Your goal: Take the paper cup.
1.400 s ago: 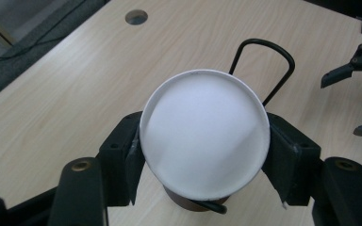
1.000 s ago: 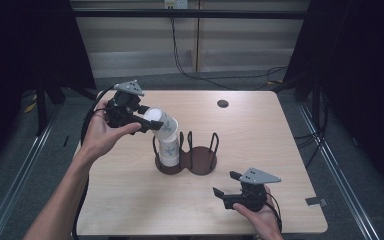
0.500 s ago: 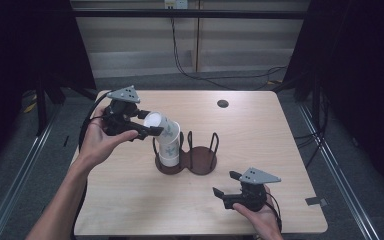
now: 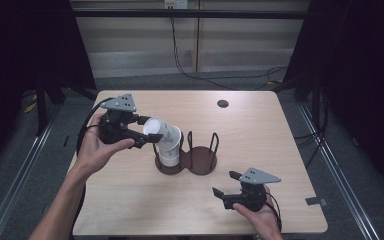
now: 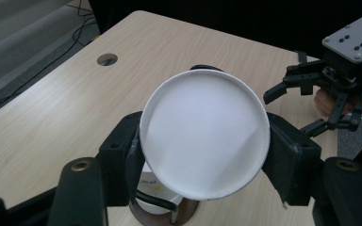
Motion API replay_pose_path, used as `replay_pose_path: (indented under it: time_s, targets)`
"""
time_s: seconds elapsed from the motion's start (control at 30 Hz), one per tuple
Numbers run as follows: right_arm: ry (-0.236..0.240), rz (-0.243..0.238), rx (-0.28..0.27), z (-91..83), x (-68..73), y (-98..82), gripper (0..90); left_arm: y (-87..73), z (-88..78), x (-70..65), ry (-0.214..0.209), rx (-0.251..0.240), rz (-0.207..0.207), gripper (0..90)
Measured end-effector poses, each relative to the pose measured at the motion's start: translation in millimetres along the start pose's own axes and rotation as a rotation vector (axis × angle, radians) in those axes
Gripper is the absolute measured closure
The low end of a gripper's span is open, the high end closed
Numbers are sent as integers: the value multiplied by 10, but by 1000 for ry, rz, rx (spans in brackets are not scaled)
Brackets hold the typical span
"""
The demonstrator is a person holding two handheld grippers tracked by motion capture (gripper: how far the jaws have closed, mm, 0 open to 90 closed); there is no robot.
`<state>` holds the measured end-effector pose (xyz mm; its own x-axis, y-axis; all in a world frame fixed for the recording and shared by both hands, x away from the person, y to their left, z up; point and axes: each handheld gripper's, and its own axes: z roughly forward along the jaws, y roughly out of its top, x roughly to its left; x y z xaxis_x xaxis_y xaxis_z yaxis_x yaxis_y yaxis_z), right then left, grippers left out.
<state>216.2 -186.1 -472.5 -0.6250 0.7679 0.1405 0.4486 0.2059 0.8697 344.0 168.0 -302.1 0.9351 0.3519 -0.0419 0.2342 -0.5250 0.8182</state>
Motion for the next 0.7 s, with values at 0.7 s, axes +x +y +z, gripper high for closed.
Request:
replay_pose_path:
  time_s: [0.7]
  targets:
    - [28, -18, -7, 17, 22, 28, 139, -254, 178, -213, -72, 2, 16, 363]
